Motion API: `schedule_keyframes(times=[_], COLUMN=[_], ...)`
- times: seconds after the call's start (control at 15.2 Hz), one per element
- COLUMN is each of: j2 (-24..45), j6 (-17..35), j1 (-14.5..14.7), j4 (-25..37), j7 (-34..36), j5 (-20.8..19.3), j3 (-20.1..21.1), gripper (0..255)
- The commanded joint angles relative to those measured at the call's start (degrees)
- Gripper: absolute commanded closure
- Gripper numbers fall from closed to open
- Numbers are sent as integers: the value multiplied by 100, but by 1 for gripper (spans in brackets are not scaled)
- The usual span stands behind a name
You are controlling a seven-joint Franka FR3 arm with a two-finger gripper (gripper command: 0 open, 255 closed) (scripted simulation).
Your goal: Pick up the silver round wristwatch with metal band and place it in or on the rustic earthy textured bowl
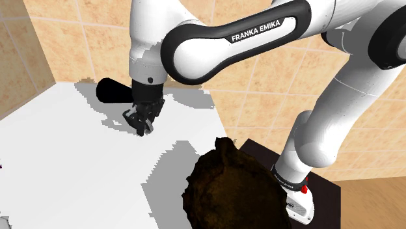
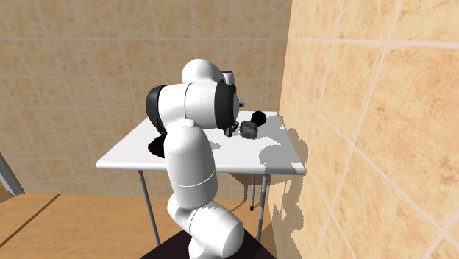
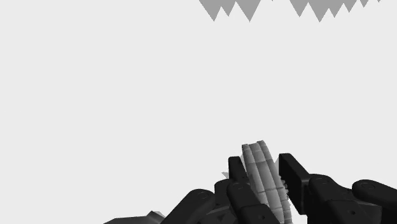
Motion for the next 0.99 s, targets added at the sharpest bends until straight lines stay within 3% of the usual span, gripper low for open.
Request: schedule_keyframes(times=[0.0, 0.2, 0.92], j2=[0, 0, -144], j6=[0, 0, -841], j1=[0, 0, -16], j4=[0, 0, 713], j7=[0, 0, -57], j5=[0, 0, 61], j3=[0, 0, -53], gripper=[255, 255, 255])
